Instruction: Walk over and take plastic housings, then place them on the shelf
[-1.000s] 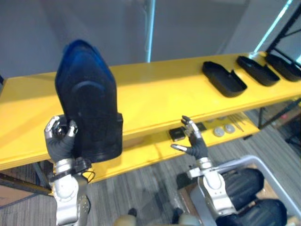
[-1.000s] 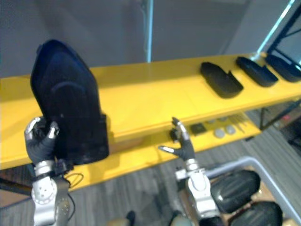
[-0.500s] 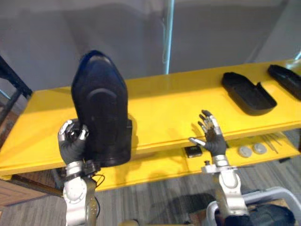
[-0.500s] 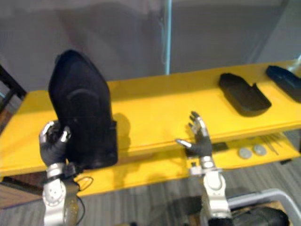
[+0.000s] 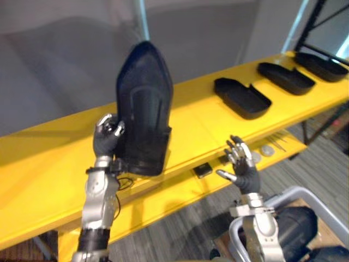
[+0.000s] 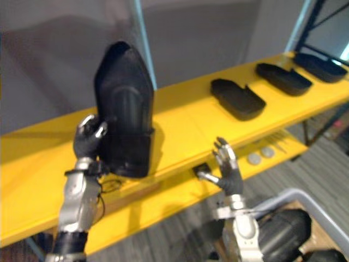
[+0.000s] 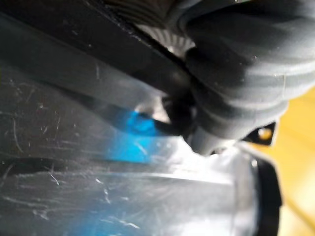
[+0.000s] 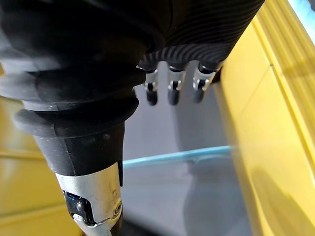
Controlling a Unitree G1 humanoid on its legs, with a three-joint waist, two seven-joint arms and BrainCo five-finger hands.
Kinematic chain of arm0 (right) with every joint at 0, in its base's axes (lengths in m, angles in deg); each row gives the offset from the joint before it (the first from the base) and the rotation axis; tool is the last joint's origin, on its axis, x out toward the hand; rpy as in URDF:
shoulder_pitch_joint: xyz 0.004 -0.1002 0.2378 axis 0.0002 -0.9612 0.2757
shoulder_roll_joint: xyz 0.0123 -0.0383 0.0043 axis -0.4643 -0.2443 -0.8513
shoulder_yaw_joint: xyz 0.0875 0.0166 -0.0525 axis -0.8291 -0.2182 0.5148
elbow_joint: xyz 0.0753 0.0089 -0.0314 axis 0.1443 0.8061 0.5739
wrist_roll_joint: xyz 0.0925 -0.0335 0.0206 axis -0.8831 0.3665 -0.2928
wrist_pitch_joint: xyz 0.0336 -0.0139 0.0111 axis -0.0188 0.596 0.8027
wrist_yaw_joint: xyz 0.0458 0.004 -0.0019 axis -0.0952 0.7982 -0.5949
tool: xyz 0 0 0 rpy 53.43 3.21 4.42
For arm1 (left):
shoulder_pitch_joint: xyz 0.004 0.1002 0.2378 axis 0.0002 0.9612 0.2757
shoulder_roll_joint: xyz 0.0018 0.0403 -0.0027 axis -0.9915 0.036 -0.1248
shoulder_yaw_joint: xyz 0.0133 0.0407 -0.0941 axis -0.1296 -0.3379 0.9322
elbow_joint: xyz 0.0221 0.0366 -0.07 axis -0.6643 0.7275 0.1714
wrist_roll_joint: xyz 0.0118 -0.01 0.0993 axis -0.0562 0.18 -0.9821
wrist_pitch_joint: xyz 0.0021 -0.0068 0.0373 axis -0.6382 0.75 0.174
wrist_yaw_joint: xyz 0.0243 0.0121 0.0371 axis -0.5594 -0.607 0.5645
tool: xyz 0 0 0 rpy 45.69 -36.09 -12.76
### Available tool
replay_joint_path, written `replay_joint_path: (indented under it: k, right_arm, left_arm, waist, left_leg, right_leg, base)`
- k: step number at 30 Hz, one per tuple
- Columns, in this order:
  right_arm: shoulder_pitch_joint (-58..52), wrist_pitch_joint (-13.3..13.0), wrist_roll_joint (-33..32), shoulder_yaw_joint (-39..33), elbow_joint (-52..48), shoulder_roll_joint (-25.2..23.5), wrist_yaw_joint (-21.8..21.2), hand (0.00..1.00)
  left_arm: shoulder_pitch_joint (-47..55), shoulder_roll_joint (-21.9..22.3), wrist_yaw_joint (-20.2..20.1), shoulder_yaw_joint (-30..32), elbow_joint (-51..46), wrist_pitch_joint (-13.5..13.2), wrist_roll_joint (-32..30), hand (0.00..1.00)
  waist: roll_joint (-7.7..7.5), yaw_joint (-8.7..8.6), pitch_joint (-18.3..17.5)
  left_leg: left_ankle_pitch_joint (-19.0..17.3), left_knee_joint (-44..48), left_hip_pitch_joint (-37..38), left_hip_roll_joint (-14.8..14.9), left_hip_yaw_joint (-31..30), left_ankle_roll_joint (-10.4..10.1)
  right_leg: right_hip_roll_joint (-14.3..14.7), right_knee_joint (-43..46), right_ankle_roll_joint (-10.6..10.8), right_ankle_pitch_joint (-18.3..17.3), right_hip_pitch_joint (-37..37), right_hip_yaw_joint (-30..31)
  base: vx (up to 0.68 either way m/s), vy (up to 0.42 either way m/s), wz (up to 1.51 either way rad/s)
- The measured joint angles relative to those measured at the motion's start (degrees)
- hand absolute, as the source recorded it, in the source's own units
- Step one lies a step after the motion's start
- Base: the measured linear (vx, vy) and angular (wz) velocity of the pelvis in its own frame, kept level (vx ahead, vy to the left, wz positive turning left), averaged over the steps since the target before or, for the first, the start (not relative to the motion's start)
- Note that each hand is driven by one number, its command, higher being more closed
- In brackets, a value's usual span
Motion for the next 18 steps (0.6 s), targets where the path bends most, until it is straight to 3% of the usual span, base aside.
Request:
replay_joint_path:
  k: [2, 7, 9, 12, 18]
  right_arm:
    - [-0.1, 1.3, -0.7, 1.2, -0.4, 1.0, -0.5, 0.00]
    - [-1.4, 3.8, -1.0, 4.2, -0.8, 3.4, -1.3, 0.00]
    - [-2.2, 5.3, -1.0, 5.1, -1.3, 4.5, -1.4, 0.00]
    - [-3.0, 6.7, -1.0, 6.2, -3.0, 5.7, -1.4, 0.00]
    - [-3.2, 8.5, -1.4, 6.9, -4.6, 8.1, -1.1, 0.00]
  left_arm:
    - [-6.4, -2.3, 1.5, 0.2, 9.1, 1.6, 5.0, 1.00]
    - [-12.8, -4.0, 6.8, 0.3, 19.5, 2.7, 11.0, 1.00]
    - [-14.0, -4.0, 12.4, 0.3, 23.3, 4.2, 12.7, 1.00]
    - [-14.1, -3.9, 18.3, 0.3, 26.8, 6.0, 12.7, 1.00]
    - [-17.2, -3.8, 22.0, 0.3, 31.3, 8.3, 13.9, 1.00]
  waist:
    - [0.38, -1.08, 0.2]
    - [1.04, -3.44, 0.4]
    - [1.61, -4.99, 0.7]
    - [2.61, -5.67, 1.5]
    - [3.66, -6.30, 3.6]
  left_leg:
    - [0.0, 0.0, -0.1, 0.0, 1.4, 0.0]
    - [0.0, -0.3, 0.0, 0.1, 3.3, 0.0]
    - [0.1, -0.4, -0.1, 0.1, 3.5, 0.1]
    - [0.2, -0.4, -0.2, 0.0, 4.2, 0.3]
    - [1.3, -0.4, -1.6, -0.6, 4.0, 1.3]
  right_leg:
    - [0.0, -0.2, 0.0, 0.6, -0.8, 1.2]
    - [-0.1, -0.7, 0.1, 1.3, -1.9, 3.5]
    - [-0.1, -0.7, 0.1, 1.4, -2.2, 3.7]
    - [-0.1, -0.7, 0.1, 1.6, -2.9, 4.7]
    - [-0.3, 1.1, -0.3, 1.1, -5.1, 5.1]
  base:
    - [-0.07, -0.016, -0.32]
    - [-0.05, -0.014, -0.23]
    - [-0.03, -0.017, -0.07]
    - [-0.03, -0.017, -0.13]
    - [-0.07, -0.031, 0.00]
